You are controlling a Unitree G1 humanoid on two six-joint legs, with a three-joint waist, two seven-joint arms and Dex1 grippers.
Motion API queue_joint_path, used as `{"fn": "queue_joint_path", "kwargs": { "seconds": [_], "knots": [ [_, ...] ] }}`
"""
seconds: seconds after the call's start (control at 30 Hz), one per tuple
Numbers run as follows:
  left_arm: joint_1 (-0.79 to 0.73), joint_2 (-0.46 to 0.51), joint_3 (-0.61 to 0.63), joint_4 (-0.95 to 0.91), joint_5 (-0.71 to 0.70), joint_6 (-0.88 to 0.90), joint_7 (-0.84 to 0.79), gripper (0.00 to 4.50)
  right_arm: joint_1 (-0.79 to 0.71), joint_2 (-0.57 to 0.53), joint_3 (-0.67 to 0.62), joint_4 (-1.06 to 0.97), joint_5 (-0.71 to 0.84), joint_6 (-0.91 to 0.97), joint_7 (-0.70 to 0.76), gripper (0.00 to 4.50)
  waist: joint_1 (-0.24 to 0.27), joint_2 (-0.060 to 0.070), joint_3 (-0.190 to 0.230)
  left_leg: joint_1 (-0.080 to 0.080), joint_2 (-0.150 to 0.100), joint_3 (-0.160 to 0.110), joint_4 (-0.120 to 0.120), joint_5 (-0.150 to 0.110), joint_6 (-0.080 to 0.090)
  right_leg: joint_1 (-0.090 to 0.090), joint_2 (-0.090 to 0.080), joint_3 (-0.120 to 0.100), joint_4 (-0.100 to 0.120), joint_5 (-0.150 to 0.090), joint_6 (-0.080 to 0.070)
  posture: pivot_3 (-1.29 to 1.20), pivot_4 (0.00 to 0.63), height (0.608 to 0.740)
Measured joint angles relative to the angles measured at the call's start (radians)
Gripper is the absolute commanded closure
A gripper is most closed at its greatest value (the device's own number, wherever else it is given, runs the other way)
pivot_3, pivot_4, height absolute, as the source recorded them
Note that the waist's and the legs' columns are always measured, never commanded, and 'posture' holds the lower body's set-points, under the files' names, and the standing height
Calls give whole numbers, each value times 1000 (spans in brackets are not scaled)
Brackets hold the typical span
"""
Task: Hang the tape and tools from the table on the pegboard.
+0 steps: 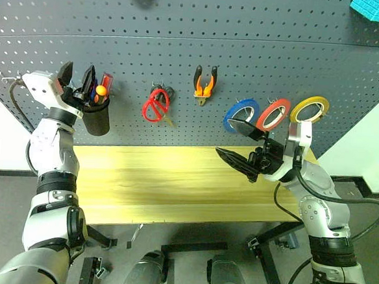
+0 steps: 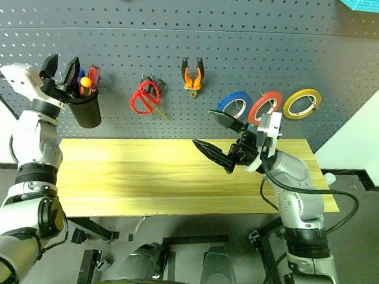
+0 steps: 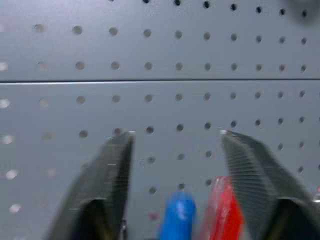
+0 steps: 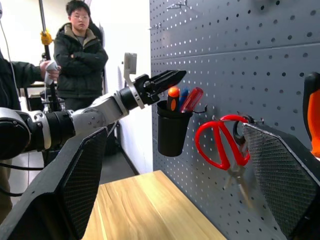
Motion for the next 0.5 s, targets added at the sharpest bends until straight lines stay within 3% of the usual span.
{"fn": "queue_joint_path", "kwargs": {
  "seconds": [0.17,0.27,0.4,0.5],
  "knots": [
    [73,-3,24,-107,-26,-11,44,1551,33,-2,3,-11,-21,-6,0,0,1,-1,-3,0,0,-1,0,0,0,0,0,0,0,0,0,-87,23,728],
    [177,-14,32,-332,-114,49,25,1551,73,-23,7,-17,-67,-30,5,0,2,-1,-5,0,0,0,0,0,0,0,0,0,0,0,0,-71,27,728],
    [447,-2,-15,-719,-312,272,-97,1551,126,-57,7,37,-160,-115,26,0,4,6,-14,1,0,1,0,-1,0,1,-1,1,0,0,0,-62,29,728],
    [666,22,-85,-864,-333,389,-161,1551,163,-91,-3,145,-240,-207,36,0,13,13,-19,8,1,4,-2,-3,-2,7,0,2,0,-2,-4,-43,27,728]
  ]
}}
